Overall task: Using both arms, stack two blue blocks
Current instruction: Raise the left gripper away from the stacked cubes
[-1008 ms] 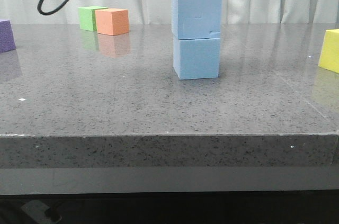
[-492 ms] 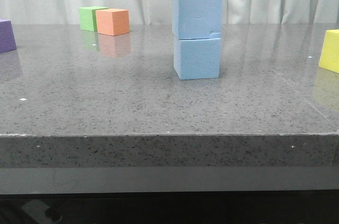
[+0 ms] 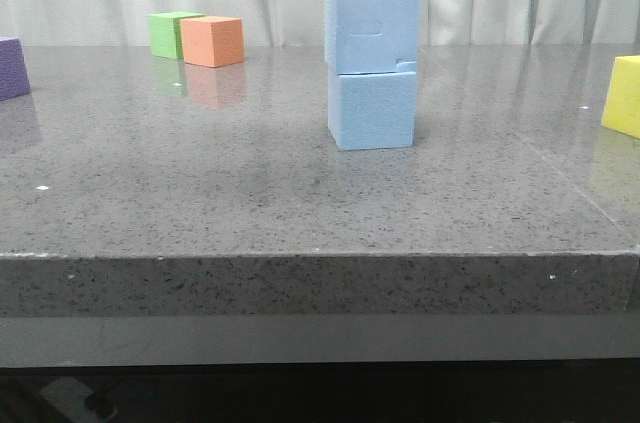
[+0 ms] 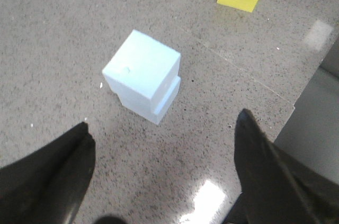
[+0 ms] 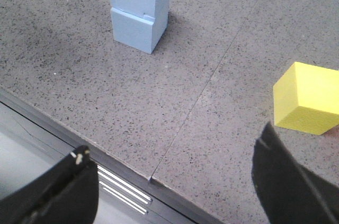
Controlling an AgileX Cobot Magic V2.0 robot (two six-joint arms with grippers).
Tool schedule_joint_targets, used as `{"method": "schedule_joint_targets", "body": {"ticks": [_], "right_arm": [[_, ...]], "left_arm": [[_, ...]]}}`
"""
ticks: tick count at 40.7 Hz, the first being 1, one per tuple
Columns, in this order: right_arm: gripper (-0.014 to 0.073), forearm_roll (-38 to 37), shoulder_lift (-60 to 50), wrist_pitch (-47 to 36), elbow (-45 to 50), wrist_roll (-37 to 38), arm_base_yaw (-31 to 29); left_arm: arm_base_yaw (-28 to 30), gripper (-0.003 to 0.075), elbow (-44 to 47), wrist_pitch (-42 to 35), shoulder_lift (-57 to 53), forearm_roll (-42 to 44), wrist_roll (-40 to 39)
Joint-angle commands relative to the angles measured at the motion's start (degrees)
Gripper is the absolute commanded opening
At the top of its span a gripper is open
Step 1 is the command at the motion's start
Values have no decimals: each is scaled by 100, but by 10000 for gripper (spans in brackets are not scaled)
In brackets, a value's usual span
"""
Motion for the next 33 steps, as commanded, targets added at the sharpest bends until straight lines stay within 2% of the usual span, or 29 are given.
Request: {"method": "schedule_joint_targets", "body": {"ticks": [1,7,18,33], "right_arm": [[601,-23,-16,-344,-130,-53,-41],[601,-23,-16,-344,-130,-53,-41],[601,-23,-16,-344,-130,-53,-41],[601,-23,-16,-344,-130,-53,-41]], "left_arm": [[0,533,556,-726,-775,-100,-221],[0,533,1576,-1096,-1539,49,-293],[0,533,3251,-1362,-2948,1221,-1485],[0,533,5383,-2339,-5034,995,-2013]]}}
